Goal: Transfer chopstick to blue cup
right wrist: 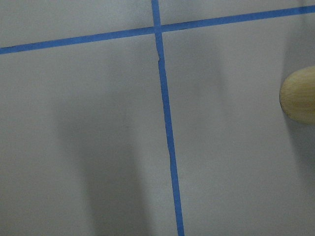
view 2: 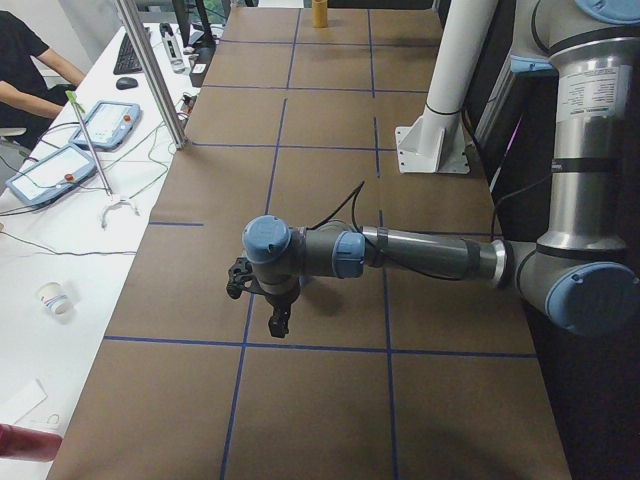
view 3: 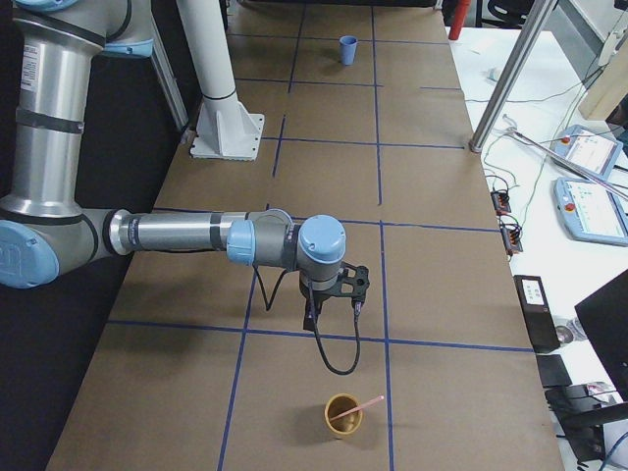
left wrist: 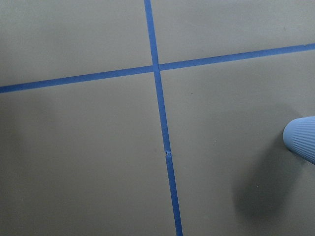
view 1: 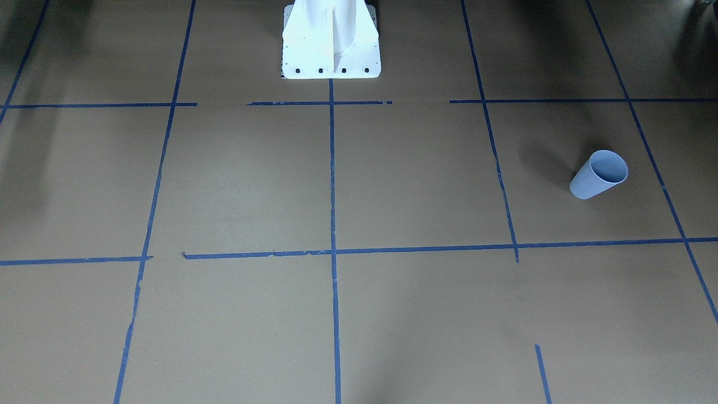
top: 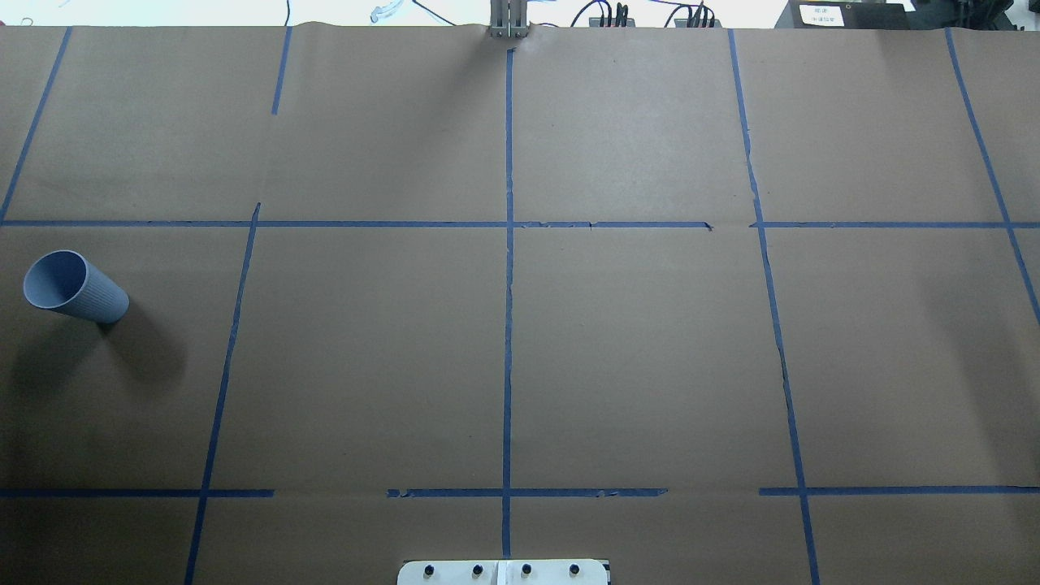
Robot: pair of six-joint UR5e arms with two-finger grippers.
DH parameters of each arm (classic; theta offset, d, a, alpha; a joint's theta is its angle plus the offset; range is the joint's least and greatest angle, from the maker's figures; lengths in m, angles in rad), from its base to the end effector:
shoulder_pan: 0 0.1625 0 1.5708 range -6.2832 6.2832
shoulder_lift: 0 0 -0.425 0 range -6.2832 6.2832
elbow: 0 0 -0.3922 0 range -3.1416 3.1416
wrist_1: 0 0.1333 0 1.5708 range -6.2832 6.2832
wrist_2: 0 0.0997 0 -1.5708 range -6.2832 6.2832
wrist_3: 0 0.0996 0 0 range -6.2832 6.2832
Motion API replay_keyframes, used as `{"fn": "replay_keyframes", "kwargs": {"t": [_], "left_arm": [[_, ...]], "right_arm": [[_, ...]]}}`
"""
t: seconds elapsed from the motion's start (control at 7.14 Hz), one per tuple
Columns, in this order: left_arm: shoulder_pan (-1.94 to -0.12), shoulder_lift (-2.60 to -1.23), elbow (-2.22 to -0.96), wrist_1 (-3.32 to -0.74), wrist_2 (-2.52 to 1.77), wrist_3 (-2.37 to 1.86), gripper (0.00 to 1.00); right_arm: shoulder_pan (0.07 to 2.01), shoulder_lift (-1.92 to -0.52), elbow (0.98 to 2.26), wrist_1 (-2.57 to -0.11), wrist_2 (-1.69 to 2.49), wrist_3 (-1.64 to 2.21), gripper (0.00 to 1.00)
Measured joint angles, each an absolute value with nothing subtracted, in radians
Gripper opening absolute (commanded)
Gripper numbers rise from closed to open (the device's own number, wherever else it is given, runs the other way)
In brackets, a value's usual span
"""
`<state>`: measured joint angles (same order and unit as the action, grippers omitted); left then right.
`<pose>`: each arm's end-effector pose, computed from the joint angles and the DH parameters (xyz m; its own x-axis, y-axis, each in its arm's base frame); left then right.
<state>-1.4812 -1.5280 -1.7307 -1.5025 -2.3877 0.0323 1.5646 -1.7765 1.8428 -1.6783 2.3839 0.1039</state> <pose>-0.0180 -0.4778 0.6045 0.6753 0.1288 -0.7262 -0.1112 0.9912 0.0723 0.0585 -0.4017 0.6251 0.6844 0.1291 0.7176 -0.0651 0.9911 -0.1162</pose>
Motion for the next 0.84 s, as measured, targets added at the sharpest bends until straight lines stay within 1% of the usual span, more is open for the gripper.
{"fn": "replay_keyframes", "kwargs": {"t": [0.42, 0.7, 0.84], "left_arm": [[-1.283, -1.532, -1.731, -1.698, -2.385, -0.293, 1.0], [-1.206, -1.554, -1.718, -1.744, -2.381, -0.422, 1.0], [-1.176, -1.566, -1.708, -1.75, -2.38, -0.457, 0.95]], "right_arm": [[1.565, -1.775, 1.849, -1.677, 2.394, 0.1, 1.0], [1.565, -1.776, 1.852, -1.677, 2.394, 0.099, 1.0], [1.565, -1.776, 1.852, -1.677, 2.394, 0.101, 1.0]]}}
